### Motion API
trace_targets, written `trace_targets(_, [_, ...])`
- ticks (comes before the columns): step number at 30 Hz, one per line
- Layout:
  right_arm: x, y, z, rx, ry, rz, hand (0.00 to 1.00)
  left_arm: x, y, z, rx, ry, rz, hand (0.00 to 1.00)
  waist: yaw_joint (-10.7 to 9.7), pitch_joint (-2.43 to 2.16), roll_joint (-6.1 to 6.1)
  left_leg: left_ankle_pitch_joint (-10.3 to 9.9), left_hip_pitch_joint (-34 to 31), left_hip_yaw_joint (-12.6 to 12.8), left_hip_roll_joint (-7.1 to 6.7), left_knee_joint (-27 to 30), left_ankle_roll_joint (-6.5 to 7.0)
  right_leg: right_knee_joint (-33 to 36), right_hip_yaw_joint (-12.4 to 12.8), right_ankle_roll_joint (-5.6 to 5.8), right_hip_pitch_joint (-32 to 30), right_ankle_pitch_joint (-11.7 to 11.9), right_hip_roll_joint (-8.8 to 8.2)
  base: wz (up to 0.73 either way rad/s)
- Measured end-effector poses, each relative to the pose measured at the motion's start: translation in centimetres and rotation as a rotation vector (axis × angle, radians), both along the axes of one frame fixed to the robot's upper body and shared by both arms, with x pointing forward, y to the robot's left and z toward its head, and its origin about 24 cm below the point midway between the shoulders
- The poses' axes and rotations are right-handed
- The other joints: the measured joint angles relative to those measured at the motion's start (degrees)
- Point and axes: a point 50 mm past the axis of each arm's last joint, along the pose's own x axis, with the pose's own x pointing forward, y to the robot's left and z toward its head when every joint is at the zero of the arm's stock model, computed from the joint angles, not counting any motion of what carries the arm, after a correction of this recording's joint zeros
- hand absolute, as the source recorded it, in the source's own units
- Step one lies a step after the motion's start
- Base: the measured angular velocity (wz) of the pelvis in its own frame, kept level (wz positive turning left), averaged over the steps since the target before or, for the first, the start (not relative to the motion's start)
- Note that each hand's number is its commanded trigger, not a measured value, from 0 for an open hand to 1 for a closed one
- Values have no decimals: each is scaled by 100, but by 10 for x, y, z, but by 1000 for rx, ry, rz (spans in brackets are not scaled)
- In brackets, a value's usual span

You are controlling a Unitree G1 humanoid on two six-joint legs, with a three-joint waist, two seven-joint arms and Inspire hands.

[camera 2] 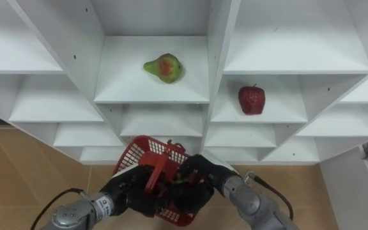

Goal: Collect fruits from the closet

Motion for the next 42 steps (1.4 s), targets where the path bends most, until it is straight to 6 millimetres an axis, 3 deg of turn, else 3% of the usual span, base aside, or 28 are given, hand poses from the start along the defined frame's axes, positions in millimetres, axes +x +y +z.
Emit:
trace_targets(7, [3, 2, -1, -17, -13, 8, 100, 1, -5, 1, -3, -1, -35, 100, 0, 3, 6, 4, -12, -1, -11, -1, 2, -23, 4, 11, -4, -7, -5, 0])
trace_targets(8, [3, 1, -1, -18, -13, 8, 93, 0, -5, 1, -2, 0, -38, 100, 0, 3, 6, 4, -13, -1, -11, -2, 2, -26, 3, 12, -4, -7, -5, 0])
trace_targets(10, [4, 2, -1, -18, -16, 8, 14, 0, -4, 1, -3, 3, -48, 100, 2, 3, 6, 4, -14, -1, -12, -5, 2, -31, 7, 13, -6, -8, -4, 0])
trace_targets(11, [4, 2, 0, -18, -17, 9, 0, 0, -4, 1, -4, 3, -48, 100, 2, 3, 6, 4, -14, -1, -13, -5, 2, -32, 7, 13, -6, -8, -4, 0])
trace_targets(42, [5, 11, 0, -3, -25, 23, 0, 0, -6, 1, -30, 15, -47, 100, -13, -31, 53, 17, 51, -19, -16, -2, 8, 24, 1, 12, 48, -5, -10, 0])
